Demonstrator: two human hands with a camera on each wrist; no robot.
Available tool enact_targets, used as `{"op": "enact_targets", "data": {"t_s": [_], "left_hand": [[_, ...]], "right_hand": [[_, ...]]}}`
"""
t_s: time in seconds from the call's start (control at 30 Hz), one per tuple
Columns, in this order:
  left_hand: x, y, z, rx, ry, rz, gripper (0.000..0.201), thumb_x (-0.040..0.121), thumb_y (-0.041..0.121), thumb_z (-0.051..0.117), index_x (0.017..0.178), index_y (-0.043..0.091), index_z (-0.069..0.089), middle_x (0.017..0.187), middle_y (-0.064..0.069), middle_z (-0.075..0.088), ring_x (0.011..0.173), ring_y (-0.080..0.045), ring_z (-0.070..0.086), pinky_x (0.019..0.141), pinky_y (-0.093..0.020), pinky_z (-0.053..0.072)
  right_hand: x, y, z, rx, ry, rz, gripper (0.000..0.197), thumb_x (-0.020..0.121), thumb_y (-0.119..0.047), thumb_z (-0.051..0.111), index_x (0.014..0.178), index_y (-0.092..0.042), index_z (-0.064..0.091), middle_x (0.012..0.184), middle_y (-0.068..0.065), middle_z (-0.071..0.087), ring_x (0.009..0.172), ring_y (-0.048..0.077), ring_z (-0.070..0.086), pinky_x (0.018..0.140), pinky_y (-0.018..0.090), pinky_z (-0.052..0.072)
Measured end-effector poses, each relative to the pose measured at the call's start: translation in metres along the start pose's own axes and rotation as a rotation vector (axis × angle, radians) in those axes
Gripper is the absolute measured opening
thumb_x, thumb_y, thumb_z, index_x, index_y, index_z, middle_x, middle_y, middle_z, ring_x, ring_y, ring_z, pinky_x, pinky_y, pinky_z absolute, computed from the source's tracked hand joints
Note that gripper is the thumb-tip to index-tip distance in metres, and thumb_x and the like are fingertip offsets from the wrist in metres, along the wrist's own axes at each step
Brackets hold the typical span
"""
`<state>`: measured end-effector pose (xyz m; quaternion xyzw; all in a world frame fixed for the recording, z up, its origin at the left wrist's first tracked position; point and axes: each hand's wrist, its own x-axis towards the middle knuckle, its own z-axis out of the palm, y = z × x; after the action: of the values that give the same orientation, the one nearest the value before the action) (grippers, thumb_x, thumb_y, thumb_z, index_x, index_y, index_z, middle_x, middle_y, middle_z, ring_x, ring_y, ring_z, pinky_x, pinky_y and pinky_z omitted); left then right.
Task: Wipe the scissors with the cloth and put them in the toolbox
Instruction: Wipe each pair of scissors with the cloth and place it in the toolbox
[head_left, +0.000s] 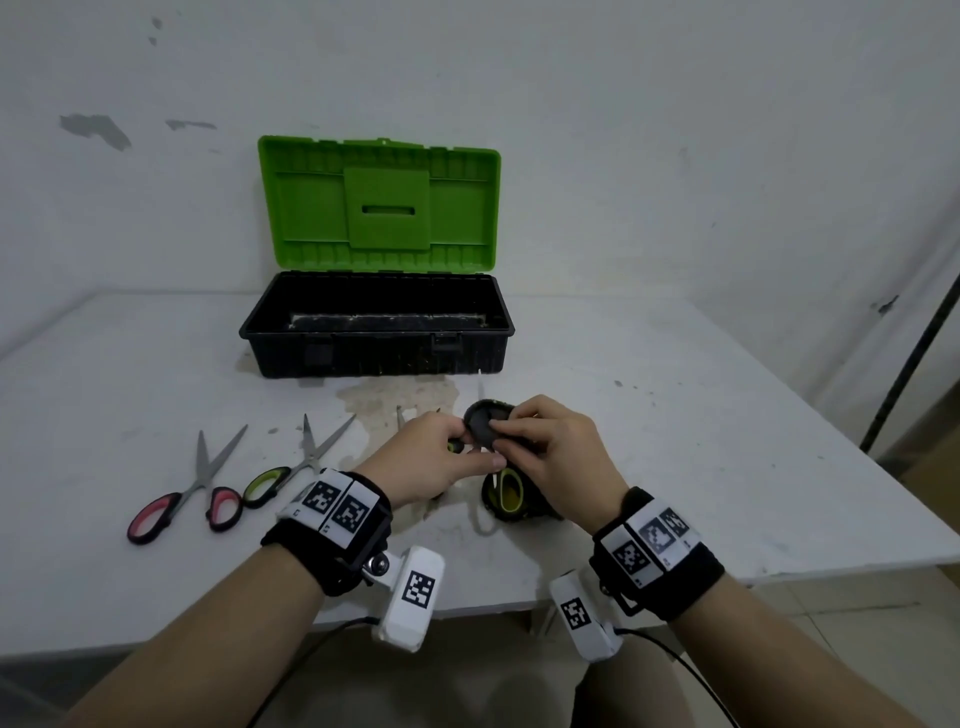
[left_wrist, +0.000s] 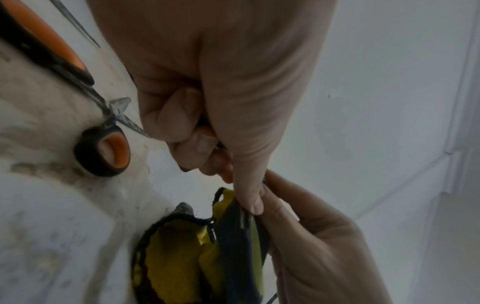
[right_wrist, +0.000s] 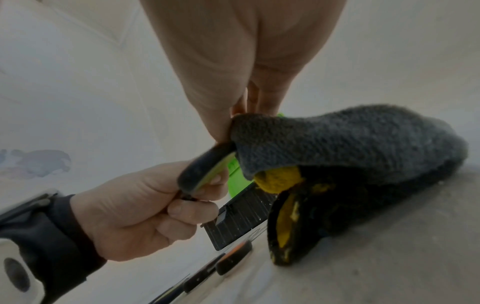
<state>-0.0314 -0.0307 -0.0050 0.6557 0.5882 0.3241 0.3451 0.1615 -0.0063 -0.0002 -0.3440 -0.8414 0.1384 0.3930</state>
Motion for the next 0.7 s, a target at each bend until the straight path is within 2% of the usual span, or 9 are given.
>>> {"op": "enact_targets", "data": {"t_s": [0.13, 0.27, 0.4, 0.43, 0.53, 0.6, 0.7], "left_hand": [[-0.003, 0.002, 0.003, 0.079, 0.035, 0.053, 0.030, 0.079, 0.047, 0.080, 0.071, 0.021, 0.066, 0.063, 0.012, 0.050, 0.059, -0.004, 0.047, 0.059, -0.024, 0.036], [-0.005, 0.004, 0.004, 0.120, 0.079, 0.096, 0.041, 0.078, 0.050, 0.079, 0.075, 0.011, 0.066, 0.065, 0.006, 0.049, 0.058, -0.007, 0.045, 0.058, -0.026, 0.035], [-0.004, 0.002, 0.003, 0.139, 0.095, 0.085, 0.046, 0.077, 0.053, 0.079, 0.072, 0.009, 0.064, 0.066, 0.004, 0.051, 0.060, -0.009, 0.046, 0.059, -0.027, 0.038], [-0.005, 0.000, 0.003, 0.127, 0.089, 0.075, 0.047, 0.077, 0.052, 0.079, 0.072, 0.009, 0.062, 0.066, 0.005, 0.050, 0.059, -0.009, 0.046, 0.060, -0.028, 0.039], [-0.006, -0.004, 0.003, 0.076, 0.082, 0.038, 0.046, 0.077, 0.053, 0.079, 0.068, 0.013, 0.059, 0.064, 0.006, 0.049, 0.056, -0.009, 0.045, 0.060, -0.028, 0.041], [-0.005, -0.004, 0.004, 0.054, 0.092, 0.030, 0.048, 0.077, 0.054, 0.079, 0.071, 0.010, 0.060, 0.064, 0.005, 0.049, 0.055, -0.009, 0.046, 0.059, -0.027, 0.041], [-0.002, -0.002, 0.004, 0.037, 0.107, 0.029, 0.049, 0.075, 0.055, 0.079, 0.074, 0.008, 0.064, 0.062, 0.005, 0.051, 0.053, -0.009, 0.046, 0.056, -0.025, 0.040]], "right_hand": [[0.002, -0.001, 0.001, -0.035, 0.004, 0.016, 0.012, 0.080, -0.016, 0.076, 0.092, -0.015, 0.078, 0.089, -0.003, 0.065, 0.078, 0.005, 0.059, 0.076, 0.007, 0.043], [0.009, -0.002, -0.003, -0.097, 0.050, 0.046, 0.010, 0.082, -0.018, 0.075, 0.091, -0.015, 0.078, 0.086, -0.004, 0.066, 0.074, 0.005, 0.059, 0.071, 0.005, 0.041], [0.022, 0.012, -0.017, -0.160, 0.133, 0.167, 0.011, 0.084, -0.021, 0.073, 0.092, -0.017, 0.078, 0.087, -0.003, 0.066, 0.077, 0.008, 0.058, 0.072, 0.003, 0.038], [0.023, 0.016, -0.021, -0.150, 0.165, 0.202, 0.010, 0.084, -0.021, 0.072, 0.092, -0.018, 0.077, 0.087, -0.004, 0.066, 0.078, 0.010, 0.059, 0.074, 0.006, 0.042], [0.021, 0.020, -0.034, -0.084, 0.283, 0.234, 0.008, 0.084, -0.021, 0.072, 0.090, -0.021, 0.076, 0.086, -0.005, 0.067, 0.081, 0.009, 0.061, 0.076, 0.032, 0.054], [0.015, 0.015, -0.038, -0.029, 0.308, 0.199, 0.009, 0.084, -0.020, 0.072, 0.091, -0.022, 0.076, 0.088, -0.007, 0.066, 0.084, 0.007, 0.063, 0.073, 0.035, 0.056], [0.000, 0.005, -0.033, -0.007, 0.227, 0.129, 0.012, 0.084, -0.017, 0.072, 0.095, -0.020, 0.077, 0.090, -0.008, 0.065, 0.083, 0.005, 0.062, 0.071, 0.027, 0.056]]}}
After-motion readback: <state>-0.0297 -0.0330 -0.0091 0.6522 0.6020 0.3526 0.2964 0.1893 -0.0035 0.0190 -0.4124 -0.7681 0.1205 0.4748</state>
